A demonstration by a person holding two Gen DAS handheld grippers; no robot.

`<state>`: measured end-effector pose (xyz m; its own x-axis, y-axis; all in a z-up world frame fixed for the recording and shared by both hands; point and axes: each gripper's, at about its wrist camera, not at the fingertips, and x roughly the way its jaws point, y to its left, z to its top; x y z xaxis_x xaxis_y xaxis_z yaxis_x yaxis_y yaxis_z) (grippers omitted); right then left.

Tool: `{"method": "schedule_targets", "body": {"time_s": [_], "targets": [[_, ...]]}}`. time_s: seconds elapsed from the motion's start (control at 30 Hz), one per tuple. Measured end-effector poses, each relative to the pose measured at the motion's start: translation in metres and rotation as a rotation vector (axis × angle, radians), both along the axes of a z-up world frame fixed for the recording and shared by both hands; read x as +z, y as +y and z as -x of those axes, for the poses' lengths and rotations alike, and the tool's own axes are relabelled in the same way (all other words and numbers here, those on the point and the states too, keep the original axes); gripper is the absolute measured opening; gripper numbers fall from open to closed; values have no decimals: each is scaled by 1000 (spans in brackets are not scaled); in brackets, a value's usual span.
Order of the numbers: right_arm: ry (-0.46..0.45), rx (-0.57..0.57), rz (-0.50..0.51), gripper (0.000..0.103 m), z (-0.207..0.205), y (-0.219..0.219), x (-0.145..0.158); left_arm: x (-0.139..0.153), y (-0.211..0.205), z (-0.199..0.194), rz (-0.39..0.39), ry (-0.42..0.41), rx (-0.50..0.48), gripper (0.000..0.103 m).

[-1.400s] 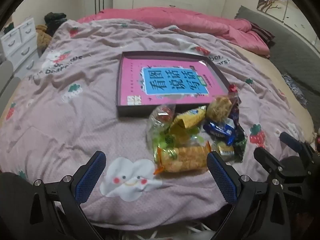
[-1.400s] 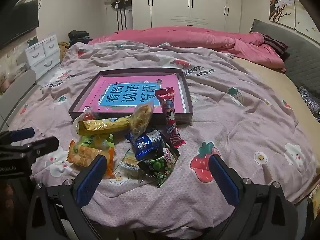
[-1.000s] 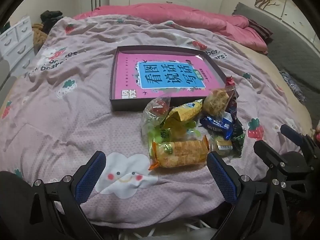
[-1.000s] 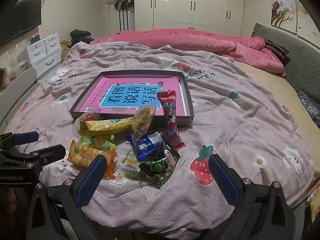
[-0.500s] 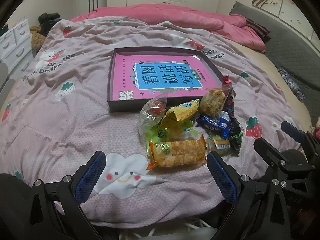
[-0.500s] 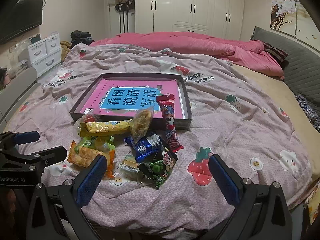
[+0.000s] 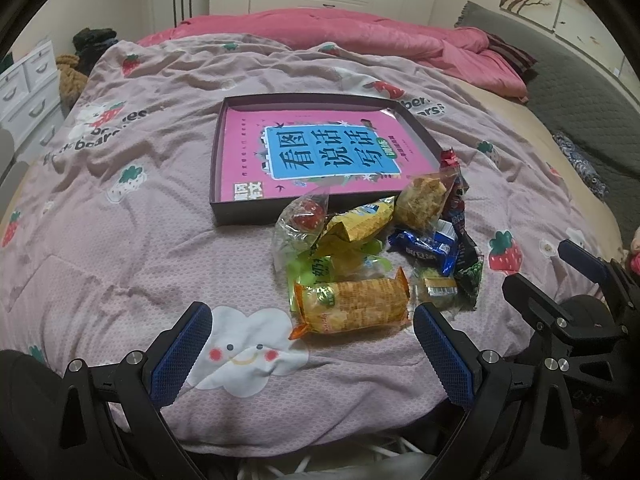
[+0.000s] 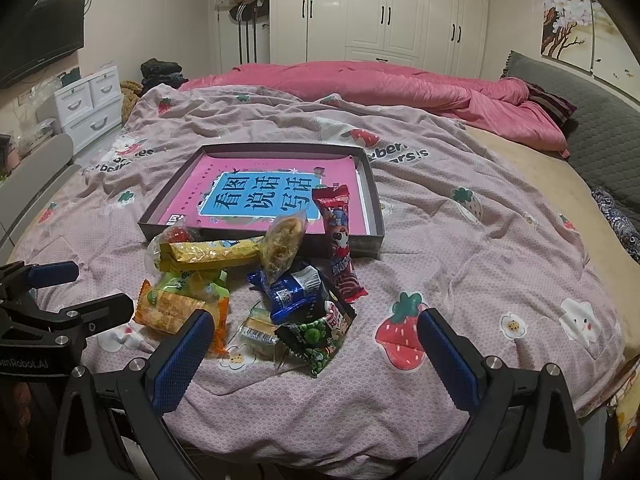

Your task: Organize snacks

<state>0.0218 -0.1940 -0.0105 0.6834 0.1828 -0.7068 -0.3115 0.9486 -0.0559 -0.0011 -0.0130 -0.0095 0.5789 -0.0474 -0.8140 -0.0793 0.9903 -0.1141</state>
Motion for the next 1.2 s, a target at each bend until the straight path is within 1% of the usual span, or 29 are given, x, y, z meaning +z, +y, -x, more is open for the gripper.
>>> {"method": "schedule_targets", "body": {"time_s": [0.83, 1.2], "targets": [[14, -11, -6, 102, -3, -2, -5, -5, -2, -1, 11, 15, -9, 101], [24, -25, -8, 102, -4, -5, -8, -12, 0, -4, 45, 58, -15, 101]]}}
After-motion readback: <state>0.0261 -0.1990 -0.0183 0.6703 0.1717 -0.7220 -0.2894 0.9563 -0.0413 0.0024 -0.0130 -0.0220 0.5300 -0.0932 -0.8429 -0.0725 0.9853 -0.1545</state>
